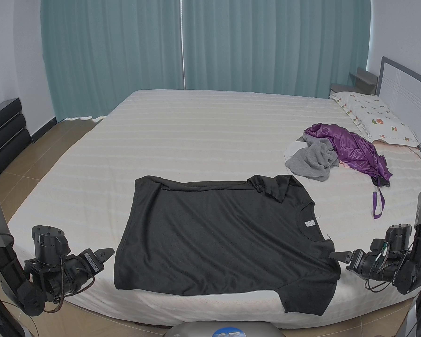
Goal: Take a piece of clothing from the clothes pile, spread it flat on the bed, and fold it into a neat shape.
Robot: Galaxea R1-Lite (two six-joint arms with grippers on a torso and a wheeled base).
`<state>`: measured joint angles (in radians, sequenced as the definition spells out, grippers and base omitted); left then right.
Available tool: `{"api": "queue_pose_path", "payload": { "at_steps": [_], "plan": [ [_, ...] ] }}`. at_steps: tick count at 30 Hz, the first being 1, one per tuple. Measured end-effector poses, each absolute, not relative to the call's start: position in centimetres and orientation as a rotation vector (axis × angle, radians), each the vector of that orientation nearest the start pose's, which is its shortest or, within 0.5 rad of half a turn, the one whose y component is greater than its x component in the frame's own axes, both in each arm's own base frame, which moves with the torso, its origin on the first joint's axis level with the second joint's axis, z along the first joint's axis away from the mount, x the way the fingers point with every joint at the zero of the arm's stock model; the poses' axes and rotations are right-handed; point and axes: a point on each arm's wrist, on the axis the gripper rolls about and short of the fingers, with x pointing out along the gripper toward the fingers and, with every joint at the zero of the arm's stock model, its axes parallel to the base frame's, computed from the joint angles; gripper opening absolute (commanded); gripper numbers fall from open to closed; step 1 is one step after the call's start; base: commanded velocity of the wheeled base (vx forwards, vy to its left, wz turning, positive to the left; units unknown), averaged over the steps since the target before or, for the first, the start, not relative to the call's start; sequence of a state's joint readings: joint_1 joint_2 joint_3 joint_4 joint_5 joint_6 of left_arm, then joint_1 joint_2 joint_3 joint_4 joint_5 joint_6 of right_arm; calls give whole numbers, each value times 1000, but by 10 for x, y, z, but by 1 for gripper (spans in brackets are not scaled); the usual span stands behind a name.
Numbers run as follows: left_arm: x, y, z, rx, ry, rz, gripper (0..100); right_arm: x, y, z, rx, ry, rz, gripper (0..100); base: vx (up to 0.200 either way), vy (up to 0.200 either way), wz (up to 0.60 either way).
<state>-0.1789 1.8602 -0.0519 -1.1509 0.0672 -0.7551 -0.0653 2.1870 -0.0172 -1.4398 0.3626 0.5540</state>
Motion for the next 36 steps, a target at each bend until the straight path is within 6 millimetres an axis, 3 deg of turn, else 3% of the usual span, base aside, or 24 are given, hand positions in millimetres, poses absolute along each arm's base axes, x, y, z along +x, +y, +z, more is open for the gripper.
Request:
{"api": "queue_pose_path", "payload": {
  "at_steps": [14,36],
  "plan": [
    [196,-32,40,-656,642,148,100,213,-8,21,713,633,92,100,0,171,0],
    [197,-38,40,-685,649,132,100,214,-12,32,709,560,102,100,0,0,0]
  ]
}}
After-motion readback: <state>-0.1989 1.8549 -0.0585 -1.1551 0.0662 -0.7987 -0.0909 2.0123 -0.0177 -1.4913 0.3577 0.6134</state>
